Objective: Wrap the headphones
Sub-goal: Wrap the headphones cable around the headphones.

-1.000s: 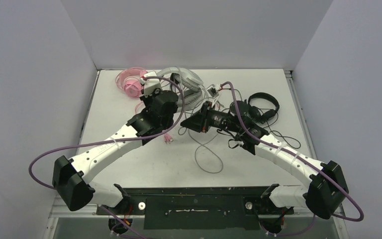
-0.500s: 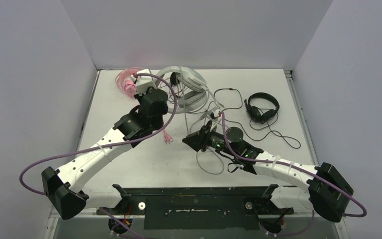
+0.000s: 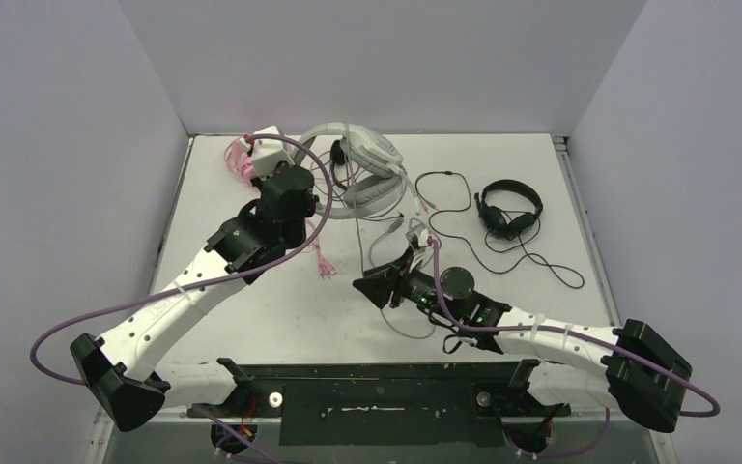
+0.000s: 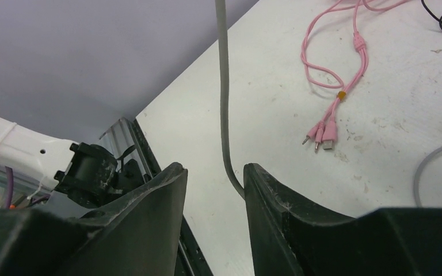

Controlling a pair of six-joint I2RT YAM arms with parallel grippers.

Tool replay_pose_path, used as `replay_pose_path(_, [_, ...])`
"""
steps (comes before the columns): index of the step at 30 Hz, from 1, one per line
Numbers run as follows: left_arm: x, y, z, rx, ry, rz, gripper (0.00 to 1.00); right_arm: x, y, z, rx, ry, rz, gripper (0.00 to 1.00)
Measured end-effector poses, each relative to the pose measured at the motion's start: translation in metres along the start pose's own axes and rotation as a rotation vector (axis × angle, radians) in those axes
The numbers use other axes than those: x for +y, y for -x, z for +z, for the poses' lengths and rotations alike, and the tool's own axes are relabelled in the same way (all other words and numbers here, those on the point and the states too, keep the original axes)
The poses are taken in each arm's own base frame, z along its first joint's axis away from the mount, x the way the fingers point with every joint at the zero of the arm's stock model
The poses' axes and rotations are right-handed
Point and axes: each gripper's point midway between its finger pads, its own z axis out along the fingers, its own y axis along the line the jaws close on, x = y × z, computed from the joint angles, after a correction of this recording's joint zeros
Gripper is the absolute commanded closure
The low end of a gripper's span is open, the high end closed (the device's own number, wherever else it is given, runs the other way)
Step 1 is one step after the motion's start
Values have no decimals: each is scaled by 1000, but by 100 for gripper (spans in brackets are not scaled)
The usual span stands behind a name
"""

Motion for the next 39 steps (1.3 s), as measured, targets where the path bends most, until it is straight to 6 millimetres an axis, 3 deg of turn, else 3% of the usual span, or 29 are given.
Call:
replay_pose_path(2, [1,-1,1,7,-1,-5,100,-2,-6,-2,-1,-18,-2,48])
replay_pose_path(9, [13,14,14,-9,36,-112,100,5,-53,-11,91,-38,-35,47])
replay_pose_path(13, [11,13,16,4,22,-138,100,3,-68,-14,120,-57,-49,44])
replay_pose_path(19, [3,10,12,45,-25,-135,100,-12,-67,-16,100,-119,-102,24])
replay_pose_path(23, [1,14,9,50,-36,-130,100,-13,-50,-18,45,-127,-161,1])
replay_pose_path(30, [-3,11,3,86,-79,-107,100,-21,-27,-14,-58,-176,-260,0])
replay_pose_path(35, [-7,10,-2,113,-116,-103,100,-29,-33,-1,-56,-176,-355,0])
replay_pose_path(39, [-9,14,-7,124,-135,-105,100,-31,-40,23,-37,-169,-397,1])
